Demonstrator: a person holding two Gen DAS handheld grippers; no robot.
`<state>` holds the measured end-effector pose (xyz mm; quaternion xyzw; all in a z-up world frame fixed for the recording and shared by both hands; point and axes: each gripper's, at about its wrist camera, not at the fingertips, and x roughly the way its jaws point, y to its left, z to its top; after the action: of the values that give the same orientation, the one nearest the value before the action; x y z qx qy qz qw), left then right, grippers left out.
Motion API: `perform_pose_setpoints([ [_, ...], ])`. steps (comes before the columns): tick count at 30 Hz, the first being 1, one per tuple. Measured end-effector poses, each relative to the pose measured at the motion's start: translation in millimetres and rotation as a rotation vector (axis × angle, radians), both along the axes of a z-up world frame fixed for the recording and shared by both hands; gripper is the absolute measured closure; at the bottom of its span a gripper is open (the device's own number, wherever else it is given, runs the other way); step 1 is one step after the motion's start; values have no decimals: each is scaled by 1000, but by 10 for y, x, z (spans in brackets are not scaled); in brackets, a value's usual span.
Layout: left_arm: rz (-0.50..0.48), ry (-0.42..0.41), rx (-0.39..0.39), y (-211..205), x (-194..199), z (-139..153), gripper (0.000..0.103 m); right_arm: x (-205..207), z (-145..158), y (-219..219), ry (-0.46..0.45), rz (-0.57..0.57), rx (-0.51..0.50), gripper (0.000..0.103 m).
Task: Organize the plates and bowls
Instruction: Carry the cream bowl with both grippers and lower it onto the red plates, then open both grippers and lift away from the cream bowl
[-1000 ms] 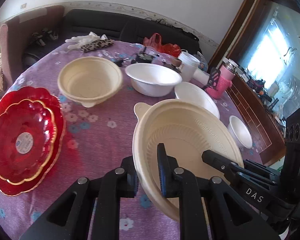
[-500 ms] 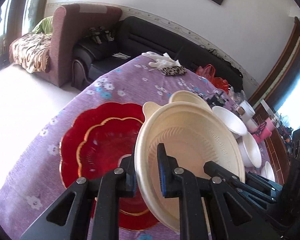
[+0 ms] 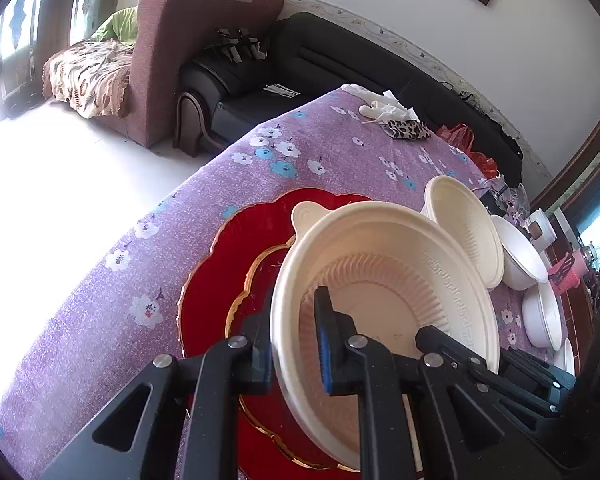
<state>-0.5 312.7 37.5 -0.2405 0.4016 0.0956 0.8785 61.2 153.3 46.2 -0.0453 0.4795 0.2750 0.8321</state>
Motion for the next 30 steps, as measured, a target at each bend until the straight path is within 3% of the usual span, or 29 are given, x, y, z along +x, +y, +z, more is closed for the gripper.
perform_pose_setpoints([
  [4, 6, 6, 2, -1, 11, 3, 85, 22, -52, 8, 15, 2, -2, 82],
  [9, 22, -8, -17, 11, -20, 21, 61, 12, -77, 35, 20, 13, 15, 79],
  [11, 26, -28, -8, 3, -49, 67, 52, 2, -77, 47, 16, 11, 22, 69],
  [13, 23, -42, 19, -18, -72, 131, 44, -11, -65, 43, 4, 6, 33, 53],
  [24, 40, -140, 54, -91, -279, 439, 40, -118, 215, -296, -63, -73, 123, 50],
  [30, 20, -197, 84, -314, -490, 618, 26, -391, 355, -571, -107, -82, 154, 43],
])
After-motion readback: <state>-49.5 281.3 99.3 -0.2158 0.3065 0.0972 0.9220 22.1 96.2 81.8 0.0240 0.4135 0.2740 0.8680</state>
